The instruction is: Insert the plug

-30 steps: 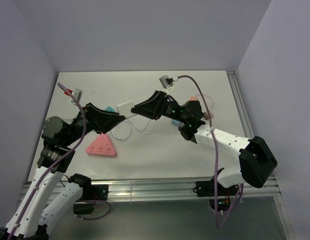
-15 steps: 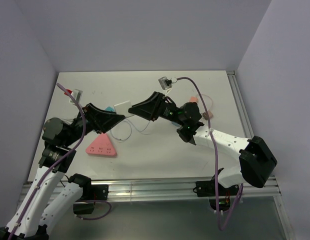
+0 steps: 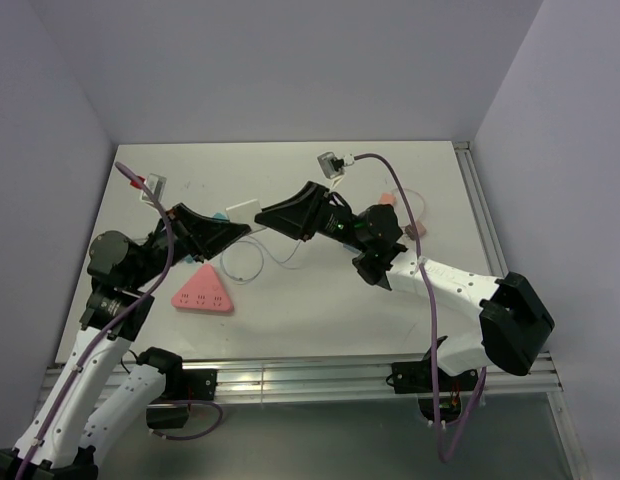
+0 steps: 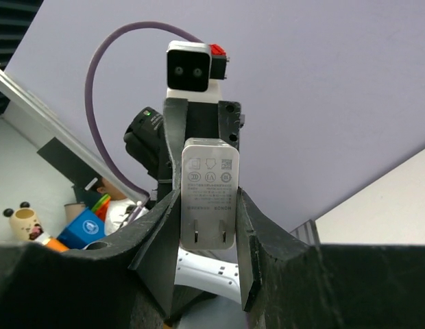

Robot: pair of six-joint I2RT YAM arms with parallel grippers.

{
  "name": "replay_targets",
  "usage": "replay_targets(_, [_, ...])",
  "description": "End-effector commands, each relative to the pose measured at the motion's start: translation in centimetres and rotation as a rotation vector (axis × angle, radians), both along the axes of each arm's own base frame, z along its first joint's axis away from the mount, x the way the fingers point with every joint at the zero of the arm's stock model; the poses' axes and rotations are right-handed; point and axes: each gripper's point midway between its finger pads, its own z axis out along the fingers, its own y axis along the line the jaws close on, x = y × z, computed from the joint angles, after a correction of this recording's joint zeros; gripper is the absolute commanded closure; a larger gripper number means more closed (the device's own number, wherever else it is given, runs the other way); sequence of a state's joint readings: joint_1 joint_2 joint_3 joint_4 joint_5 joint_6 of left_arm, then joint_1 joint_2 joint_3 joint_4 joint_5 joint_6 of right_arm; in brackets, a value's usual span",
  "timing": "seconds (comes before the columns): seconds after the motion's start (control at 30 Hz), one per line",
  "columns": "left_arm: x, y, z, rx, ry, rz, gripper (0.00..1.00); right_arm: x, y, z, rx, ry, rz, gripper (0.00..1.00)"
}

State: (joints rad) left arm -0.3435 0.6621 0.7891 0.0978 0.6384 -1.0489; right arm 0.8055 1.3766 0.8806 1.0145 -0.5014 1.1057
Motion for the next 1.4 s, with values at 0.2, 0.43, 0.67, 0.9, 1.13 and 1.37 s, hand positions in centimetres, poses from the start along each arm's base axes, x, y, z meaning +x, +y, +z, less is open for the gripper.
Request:
replay_targets(0.2, [0.0, -0.2, 1.1, 0.044, -0.034, -0.012, 1.0, -0.4, 0.6, 2.3, -0.047, -0.065, -0.029, 0.78])
replay_targets(0.43, [2.6, 2.6, -2.8, 0.337, 0.037, 0.201, 1.0, 2.7, -1.0, -1.3, -0.31, -0.083, -0.264, 0.27])
replay_targets(0.67, [4.2, 9.1, -6.5, 0.614, 0.202, 0.529, 1.0, 3.7, -3.0, -5.1, -0.406, -0.059, -0.348, 0.23])
replay_targets(0.9, [3.2, 14.3, -11.2, 0.847, 0.339, 0.702, 1.0, 2.6, 2.8, -13.8, -0.498, 0.002, -0.012, 0.35])
replay_targets(1.13, [3.0, 15.0, -12.5, 0.868, 0.37, 0.736, 1.0, 3.1, 7.9, -21.4, -0.634, 0.059, 0.157, 0.36])
replay_targets(1.37, [3.3, 15.3, -13.7, 0.901, 0.4, 0.743, 1.0, 1.6, 11.1, -25.1, -0.683, 0.084, 0.216, 0.35])
